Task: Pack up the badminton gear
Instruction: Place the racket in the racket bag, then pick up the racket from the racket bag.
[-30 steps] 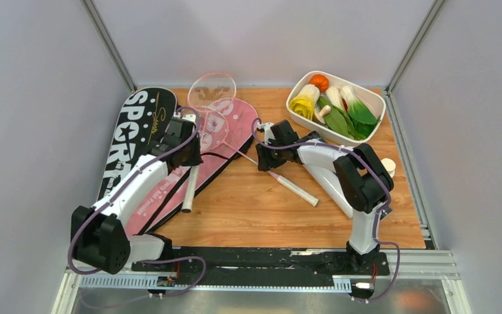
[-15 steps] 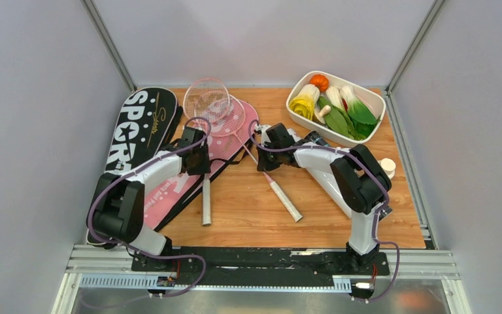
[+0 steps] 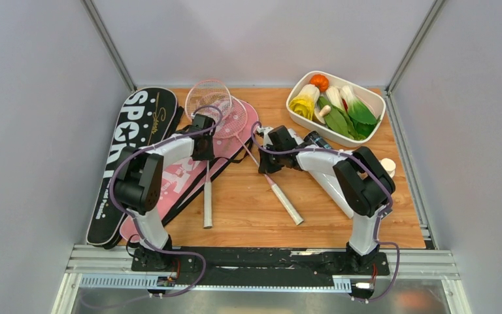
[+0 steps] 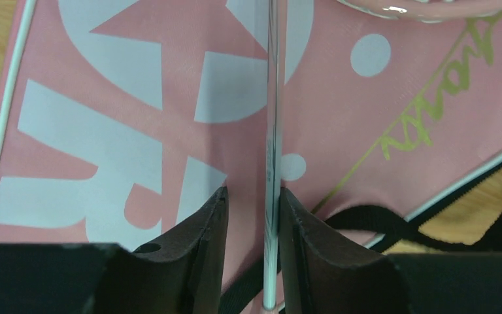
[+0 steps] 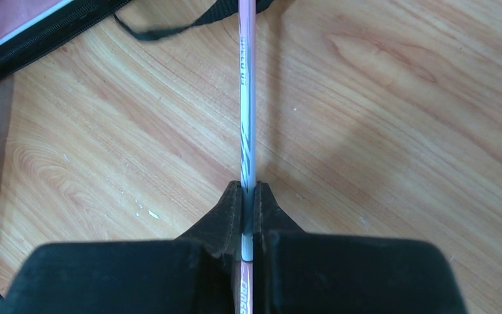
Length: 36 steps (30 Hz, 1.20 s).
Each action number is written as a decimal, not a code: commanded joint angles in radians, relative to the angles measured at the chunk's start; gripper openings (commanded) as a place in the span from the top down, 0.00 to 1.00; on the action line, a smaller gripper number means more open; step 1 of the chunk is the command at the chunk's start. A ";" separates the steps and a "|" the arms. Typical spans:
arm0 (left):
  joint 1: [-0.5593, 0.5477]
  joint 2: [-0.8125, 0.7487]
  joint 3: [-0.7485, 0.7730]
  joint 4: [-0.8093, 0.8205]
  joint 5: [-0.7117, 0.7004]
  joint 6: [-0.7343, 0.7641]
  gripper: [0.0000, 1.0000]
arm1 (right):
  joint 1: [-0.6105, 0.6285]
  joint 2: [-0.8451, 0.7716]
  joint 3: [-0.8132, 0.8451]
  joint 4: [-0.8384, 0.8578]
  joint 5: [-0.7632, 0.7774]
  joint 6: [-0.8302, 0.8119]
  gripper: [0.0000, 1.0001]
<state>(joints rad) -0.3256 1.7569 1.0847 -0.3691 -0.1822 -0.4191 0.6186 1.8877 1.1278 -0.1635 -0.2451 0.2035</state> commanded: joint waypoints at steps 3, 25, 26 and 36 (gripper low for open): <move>0.000 0.111 0.068 0.020 0.010 0.028 0.71 | -0.005 -0.063 -0.039 0.043 -0.001 0.056 1.00; 0.250 -0.176 0.275 -0.132 -0.095 0.500 1.00 | -0.004 -0.287 -0.178 0.077 0.124 0.194 1.00; 0.268 -0.177 0.246 -0.116 -0.102 0.527 1.00 | -0.003 -0.299 -0.191 0.079 0.126 0.200 1.00; 0.400 -0.065 0.078 0.156 -0.313 0.603 0.96 | 0.010 -0.411 -0.248 0.095 0.113 0.216 1.00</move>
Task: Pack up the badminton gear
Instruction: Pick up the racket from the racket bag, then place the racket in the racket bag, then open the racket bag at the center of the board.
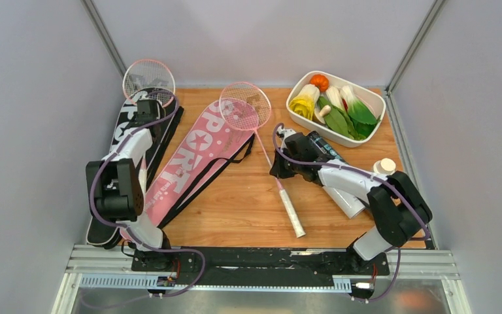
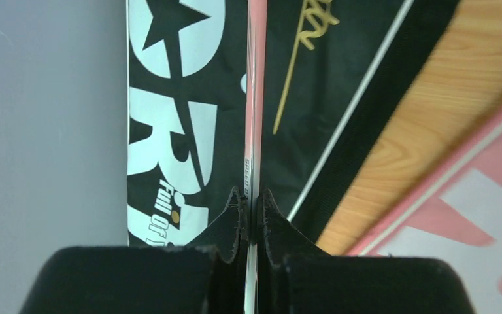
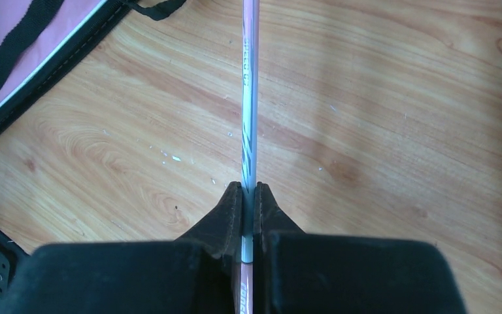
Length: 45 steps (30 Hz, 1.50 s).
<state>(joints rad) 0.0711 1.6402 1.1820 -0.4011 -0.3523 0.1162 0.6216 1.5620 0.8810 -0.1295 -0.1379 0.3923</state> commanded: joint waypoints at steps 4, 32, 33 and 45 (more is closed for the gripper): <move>0.016 0.128 0.022 0.203 -0.217 0.034 0.81 | 0.013 -0.140 0.002 0.057 0.002 0.032 1.00; -0.588 -0.206 -0.302 -0.119 0.283 0.012 0.38 | 0.099 -0.726 -0.231 -0.355 0.082 0.171 1.00; -0.595 -0.190 -0.309 -0.120 0.257 0.013 0.38 | 0.101 -0.742 -0.237 -0.358 0.080 0.178 1.00; -0.600 -0.013 -0.267 -0.124 0.082 0.024 0.49 | 0.138 -0.773 -0.228 -0.363 0.071 0.200 1.00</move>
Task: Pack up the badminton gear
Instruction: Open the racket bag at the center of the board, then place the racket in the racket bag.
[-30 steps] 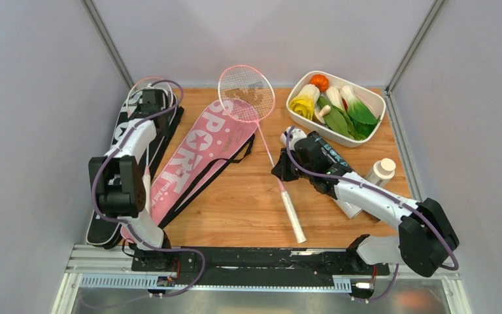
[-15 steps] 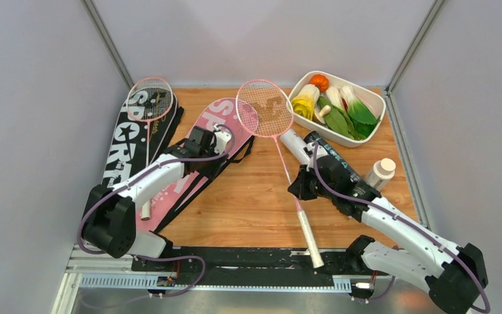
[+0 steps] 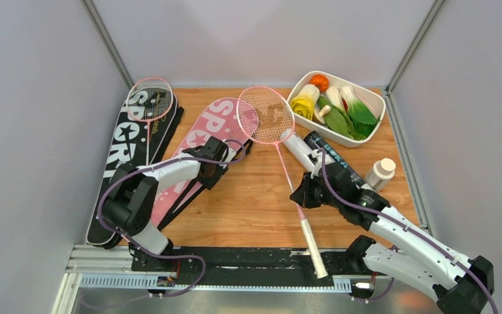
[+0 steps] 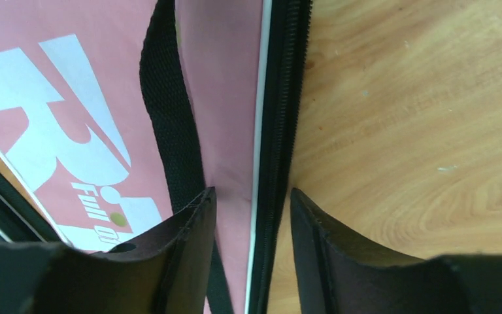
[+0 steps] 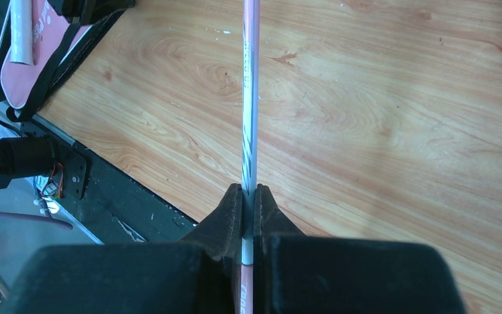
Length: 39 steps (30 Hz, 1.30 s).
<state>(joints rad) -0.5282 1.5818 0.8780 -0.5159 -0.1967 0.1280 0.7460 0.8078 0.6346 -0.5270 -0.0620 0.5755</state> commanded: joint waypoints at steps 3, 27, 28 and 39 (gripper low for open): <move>-0.001 0.055 0.052 -0.013 -0.070 0.010 0.75 | 0.016 -0.021 0.013 0.021 -0.006 0.016 1.00; 0.077 0.185 0.454 0.016 0.260 -0.247 1.00 | 0.028 -0.061 0.111 -0.341 0.024 0.020 1.00; 0.077 0.187 0.454 0.020 0.255 -0.244 1.00 | 0.032 -0.061 0.105 -0.341 -0.001 0.015 1.00; 0.097 0.164 0.520 0.046 0.256 -0.354 1.00 | 0.125 -0.060 0.063 -0.279 -0.070 0.074 1.00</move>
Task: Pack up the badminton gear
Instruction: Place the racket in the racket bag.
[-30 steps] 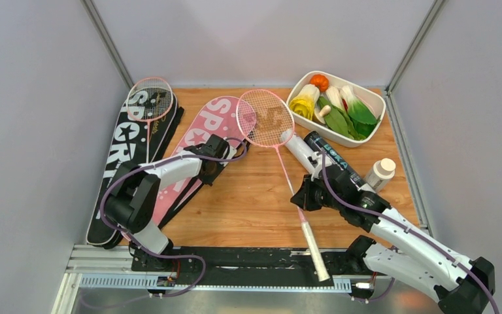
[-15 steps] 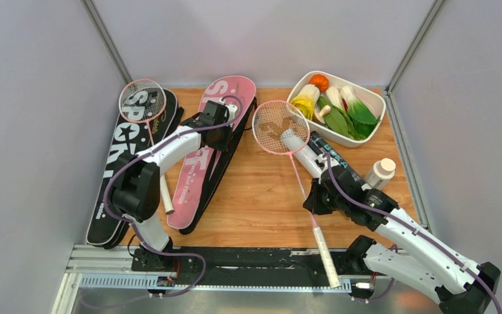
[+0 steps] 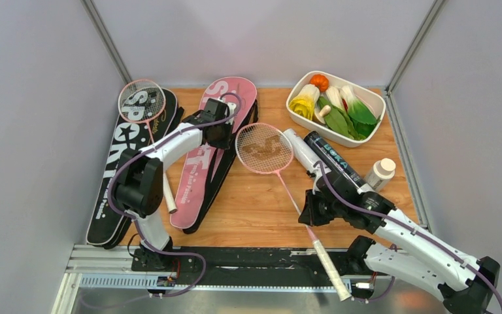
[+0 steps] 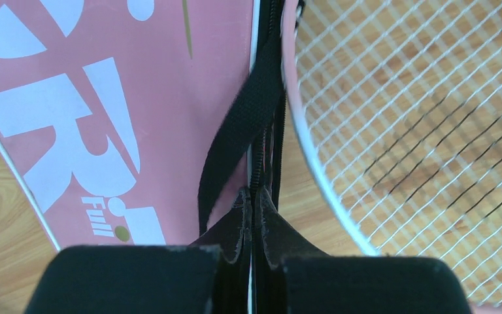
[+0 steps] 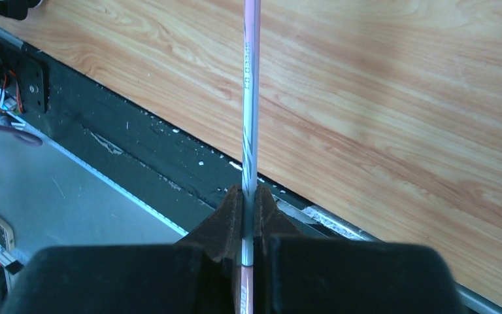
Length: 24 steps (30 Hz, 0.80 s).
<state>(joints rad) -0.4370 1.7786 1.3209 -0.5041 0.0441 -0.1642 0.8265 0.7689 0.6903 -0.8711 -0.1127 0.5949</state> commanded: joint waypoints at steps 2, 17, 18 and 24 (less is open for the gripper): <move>0.011 -0.029 0.092 0.024 0.011 -0.068 1.00 | 0.080 -0.022 -0.002 0.065 0.004 0.071 1.00; 0.017 -0.105 -0.002 0.093 0.165 -0.163 1.00 | 0.212 0.205 -0.026 0.491 0.169 0.195 1.00; 0.017 -0.119 -0.027 0.109 0.180 -0.171 1.00 | 0.211 0.252 -0.020 0.540 0.190 0.198 1.00; 0.017 -0.196 -0.162 0.219 0.254 -0.275 1.00 | 0.209 0.529 0.114 0.770 0.354 0.169 1.00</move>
<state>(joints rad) -0.4210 1.6722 1.2213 -0.4049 0.2070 -0.3424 1.0340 1.1828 0.6884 -0.4099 0.1005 0.7589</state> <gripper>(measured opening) 0.008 0.029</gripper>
